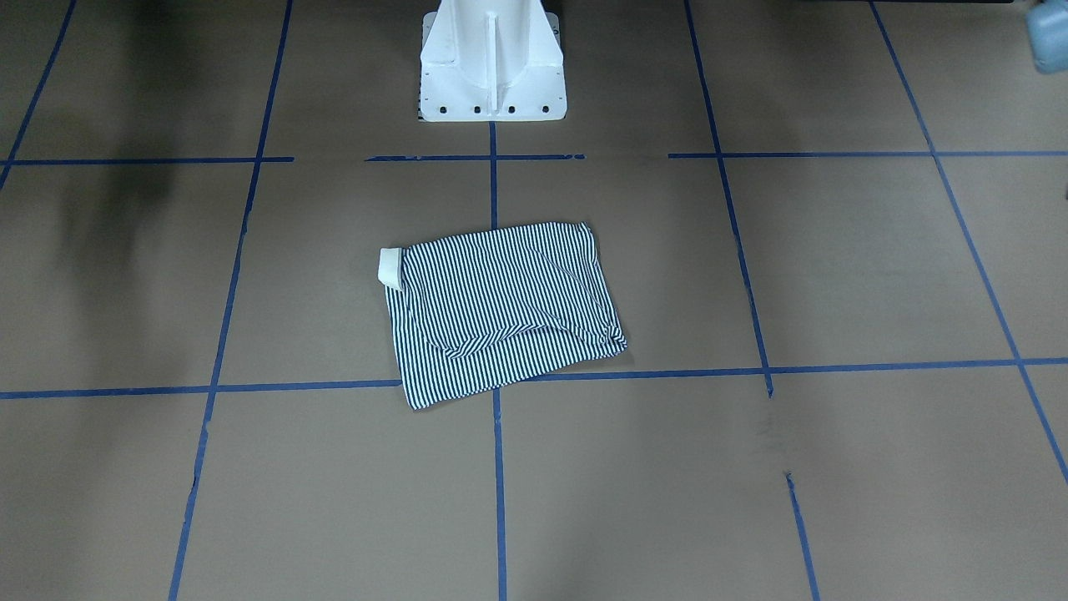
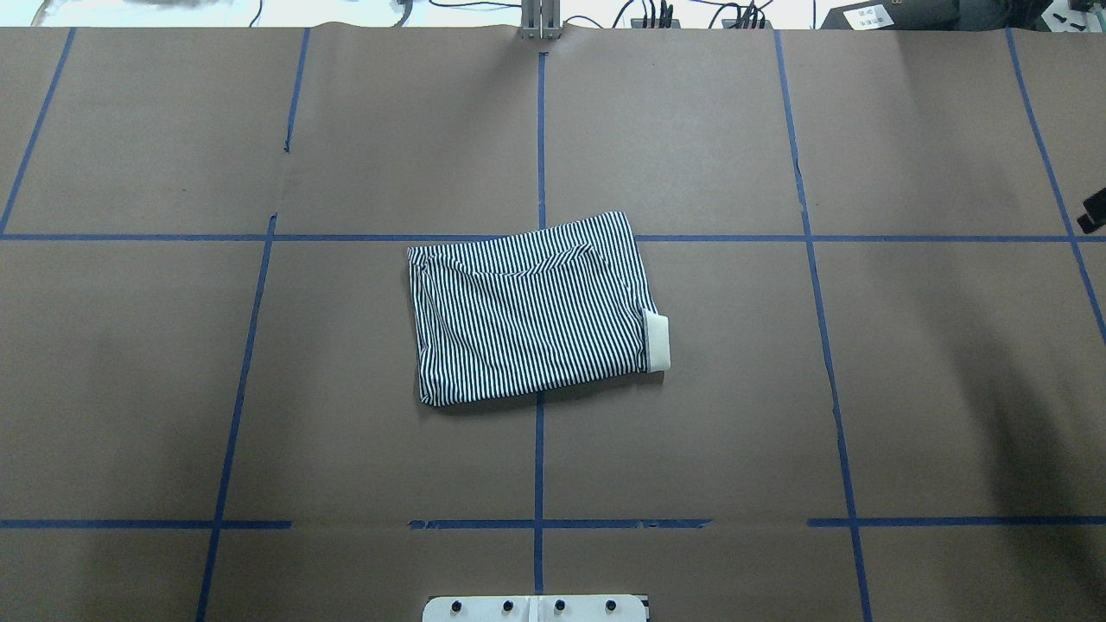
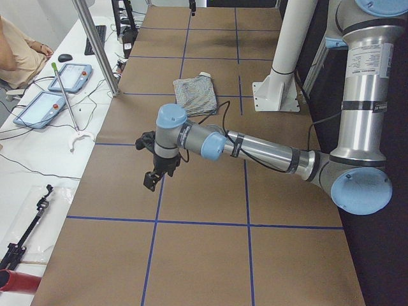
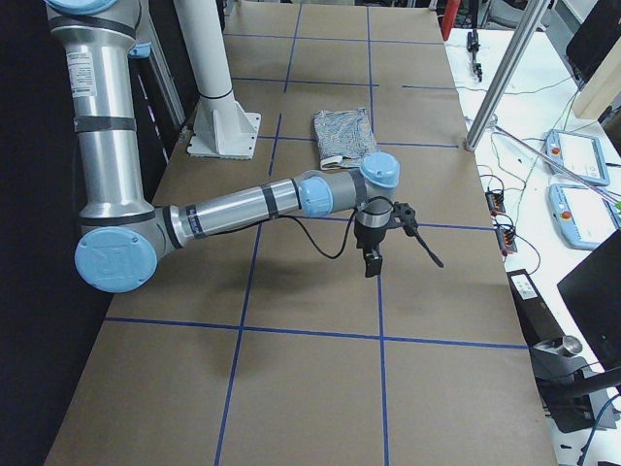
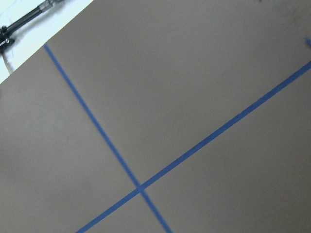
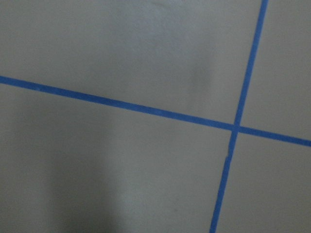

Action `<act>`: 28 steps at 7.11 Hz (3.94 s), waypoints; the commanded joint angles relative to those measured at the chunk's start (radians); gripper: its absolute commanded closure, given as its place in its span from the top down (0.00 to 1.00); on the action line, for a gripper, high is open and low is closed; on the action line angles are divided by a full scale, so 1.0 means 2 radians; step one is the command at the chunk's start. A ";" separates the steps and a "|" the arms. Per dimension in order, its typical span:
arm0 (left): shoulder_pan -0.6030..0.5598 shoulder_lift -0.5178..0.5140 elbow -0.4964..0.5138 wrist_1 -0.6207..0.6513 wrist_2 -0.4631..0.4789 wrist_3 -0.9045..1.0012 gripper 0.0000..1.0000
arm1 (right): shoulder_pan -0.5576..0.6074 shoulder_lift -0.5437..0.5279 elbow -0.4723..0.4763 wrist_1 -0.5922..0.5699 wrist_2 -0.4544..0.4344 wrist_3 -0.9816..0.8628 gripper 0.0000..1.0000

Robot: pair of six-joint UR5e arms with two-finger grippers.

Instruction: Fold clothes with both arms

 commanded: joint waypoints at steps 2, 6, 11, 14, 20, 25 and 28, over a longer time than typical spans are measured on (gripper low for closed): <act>-0.076 -0.005 0.061 0.086 -0.053 0.006 1.00 | 0.065 -0.041 -0.018 -0.004 0.060 -0.005 1.00; -0.081 -0.025 0.051 0.157 -0.080 -0.021 1.00 | 0.094 -0.091 -0.014 -0.003 0.061 -0.008 1.00; -0.078 -0.008 0.034 0.138 -0.098 -0.018 1.00 | 0.094 -0.091 -0.014 -0.002 0.060 -0.006 1.00; -0.078 0.018 0.034 0.062 -0.106 -0.056 1.00 | 0.093 -0.091 -0.014 -0.002 0.060 -0.006 1.00; -0.075 0.026 0.040 0.061 -0.103 -0.052 1.00 | 0.093 -0.091 -0.019 -0.002 0.061 -0.010 1.00; -0.074 0.027 0.039 0.064 -0.101 -0.053 1.00 | 0.093 -0.098 -0.024 -0.002 0.058 -0.007 1.00; -0.074 0.032 0.037 0.062 -0.104 -0.052 1.00 | 0.092 -0.097 -0.024 -0.002 0.058 -0.007 1.00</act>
